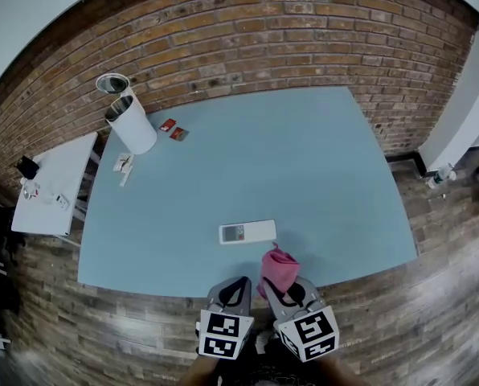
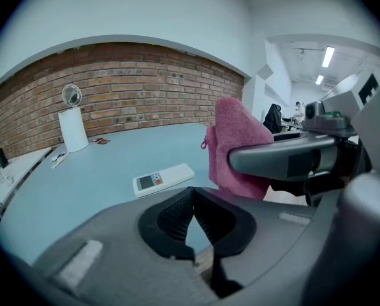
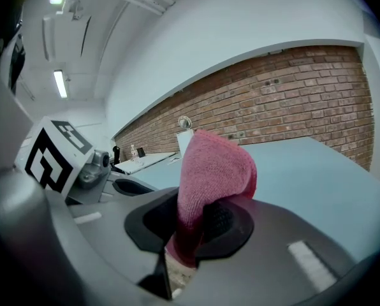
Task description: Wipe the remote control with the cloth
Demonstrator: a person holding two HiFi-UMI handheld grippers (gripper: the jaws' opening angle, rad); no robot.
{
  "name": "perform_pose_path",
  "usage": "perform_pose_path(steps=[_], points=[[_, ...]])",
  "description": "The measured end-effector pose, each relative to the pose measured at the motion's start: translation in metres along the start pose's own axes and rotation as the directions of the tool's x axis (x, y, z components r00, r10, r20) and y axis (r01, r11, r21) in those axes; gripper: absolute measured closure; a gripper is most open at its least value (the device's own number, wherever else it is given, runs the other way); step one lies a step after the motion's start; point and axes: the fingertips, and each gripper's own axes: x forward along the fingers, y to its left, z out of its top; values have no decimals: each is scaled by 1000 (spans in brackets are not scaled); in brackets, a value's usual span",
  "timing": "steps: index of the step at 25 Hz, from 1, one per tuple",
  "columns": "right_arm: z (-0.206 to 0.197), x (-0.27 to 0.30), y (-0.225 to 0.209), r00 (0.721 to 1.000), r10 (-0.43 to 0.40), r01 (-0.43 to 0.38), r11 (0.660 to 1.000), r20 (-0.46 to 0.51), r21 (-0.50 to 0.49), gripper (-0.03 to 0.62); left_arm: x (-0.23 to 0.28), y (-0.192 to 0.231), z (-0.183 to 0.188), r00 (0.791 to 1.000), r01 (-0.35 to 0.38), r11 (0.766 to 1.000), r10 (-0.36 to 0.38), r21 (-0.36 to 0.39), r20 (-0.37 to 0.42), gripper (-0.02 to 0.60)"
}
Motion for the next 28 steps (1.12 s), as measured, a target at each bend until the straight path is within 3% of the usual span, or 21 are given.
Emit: perform_pose_path(steps=[3,6,12,14,24,28], points=[[-2,5,-2,1000,-1,1,1000,-15,6,526,7,15,-4,999,13,998,-11,64,-33,577],[-3,16,-6,1000,-16,16,1000,-27,15,526,17,29,-4,996,81,989,-77,127,-35,577],[8,47,-10,998,-45,46,999,-37,27,526,35,51,-1,976,220,937,-210,270,-64,568],[13,59,-12,998,-50,51,998,-36,25,526,43,56,1,960,279,914,-267,293,-82,496],[26,110,-14,994,-72,71,997,-83,-12,526,69,79,-11,880,474,764,-415,437,-229,403],[24,119,-15,989,-86,83,996,-124,-30,526,86,89,-8,864,503,710,-427,493,-265,348]])
